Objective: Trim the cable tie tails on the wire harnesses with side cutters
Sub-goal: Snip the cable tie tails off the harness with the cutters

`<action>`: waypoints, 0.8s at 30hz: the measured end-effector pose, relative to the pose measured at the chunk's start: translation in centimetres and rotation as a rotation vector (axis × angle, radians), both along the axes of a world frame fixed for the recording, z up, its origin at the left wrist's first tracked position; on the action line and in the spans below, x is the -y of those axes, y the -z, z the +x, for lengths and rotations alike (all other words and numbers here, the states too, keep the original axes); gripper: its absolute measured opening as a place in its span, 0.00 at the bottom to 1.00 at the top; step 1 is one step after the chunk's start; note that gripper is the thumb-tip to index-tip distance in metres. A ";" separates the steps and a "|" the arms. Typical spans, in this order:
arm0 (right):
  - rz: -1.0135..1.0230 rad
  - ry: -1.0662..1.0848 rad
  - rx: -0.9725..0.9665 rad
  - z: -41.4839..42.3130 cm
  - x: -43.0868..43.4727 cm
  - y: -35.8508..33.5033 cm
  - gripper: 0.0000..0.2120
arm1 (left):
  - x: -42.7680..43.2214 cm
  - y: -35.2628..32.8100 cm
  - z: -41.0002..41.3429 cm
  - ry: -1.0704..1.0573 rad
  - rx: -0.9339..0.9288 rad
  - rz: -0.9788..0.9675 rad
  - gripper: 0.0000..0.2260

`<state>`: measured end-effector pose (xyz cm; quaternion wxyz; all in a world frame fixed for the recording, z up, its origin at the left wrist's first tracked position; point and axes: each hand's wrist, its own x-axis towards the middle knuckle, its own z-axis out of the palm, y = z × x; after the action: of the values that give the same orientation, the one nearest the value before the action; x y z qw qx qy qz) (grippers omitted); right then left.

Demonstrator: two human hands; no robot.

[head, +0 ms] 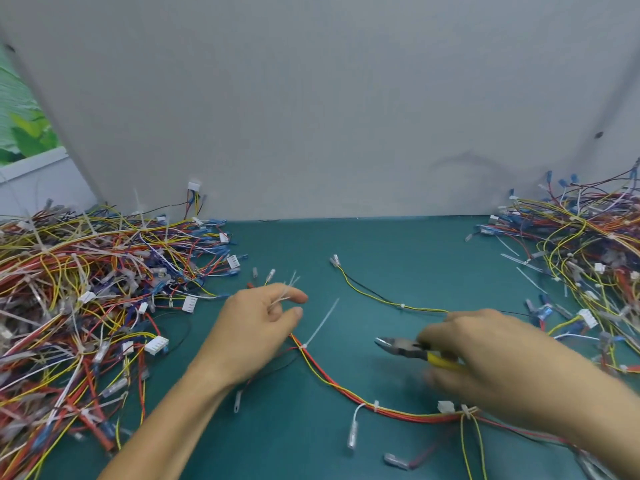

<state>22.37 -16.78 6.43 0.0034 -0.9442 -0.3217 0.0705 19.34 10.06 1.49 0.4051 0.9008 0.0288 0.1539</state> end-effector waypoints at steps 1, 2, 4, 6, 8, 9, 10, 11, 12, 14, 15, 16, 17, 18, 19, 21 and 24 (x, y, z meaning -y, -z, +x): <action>0.024 0.021 -0.001 -0.2 -1.0 0.3 0.12 | 0.0 0.0 0.0 0.003 -0.004 0.024 0.08; 0.040 0.035 -0.010 -0.3 -2.0 0.7 0.12 | 0.0 -0.1 0.2 0.007 -0.004 0.046 0.06; 0.043 0.057 -0.027 -0.3 -3.9 1.6 0.11 | 0.0 -0.5 0.6 0.023 -0.012 0.109 0.03; 0.036 0.080 -0.039 -0.4 -5.5 2.3 0.09 | 0.3 -1.1 1.5 0.066 -0.053 0.196 0.03; 0.029 0.093 -0.039 -0.3 -6.7 2.7 0.08 | 0.7 -1.3 2.5 0.138 -0.122 0.261 0.06; 0.030 0.096 -0.036 -0.4 -7.0 2.8 0.07 | 0.9 -1.3 2.9 0.175 -0.155 0.287 0.07; 0.033 0.098 -0.031 -0.4 -7.4 2.9 0.07 | 1.1 -1.2 3.2 0.209 -0.189 0.301 0.07; 0.036 0.100 -0.027 -0.4 -7.7 2.9 0.07 | 1.1 -1.0 3.5 0.237 -0.220 0.303 0.06; 0.035 0.102 -0.026 -0.4 -7.9 2.9 0.06 | 1.0 -0.7 3.6 0.259 -0.249 0.293 0.06; 0.025 0.101 -0.030 -0.6 -8.3 2.9 0.04 | 0.5 -0.2 3.7 0.270 -0.278 0.212 0.05; 0.019 0.100 -0.031 -0.7 -8.4 3.0 0.05 | 0.3 0.1 3.5 0.262 -0.273 0.133 0.06; 0.016 0.099 -0.036 -0.8 -8.5 3.1 0.06 | 0.1 0.3 3.3 0.246 -0.257 0.039 0.07; 0.018 0.099 -0.040 -0.8 -8.6 3.2 0.07 | -0.1 0.5 3.1 0.226 -0.237 -0.048 0.07; 0.021 0.099 -0.043 -0.8 -8.6 3.3 0.07 | -0.2 0.7 2.9 0.211 -0.222 -0.110 0.07; 0.022 0.102 -0.046 -0.9 -8.6 3.4 0.07 | -0.2 0.8 2.8 0.202 -0.215 -0.144 0.07; 0.026 0.111 -0.061 -0.9 -8.7 3.2 0.07 | -0.2 1.1 2.7 0.198 -0.207 -0.172 0.06; 0.032 0.113 -0.089 -1.0 -8.8 2.9 0.09 | -0.3 1.2 2.7 0.196 -0.203 -0.197 0.05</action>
<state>21.41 -8.00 3.55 0.0365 -0.9566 -0.2685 0.1069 22.04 10.33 0.33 0.4995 0.8661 -0.0036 0.0185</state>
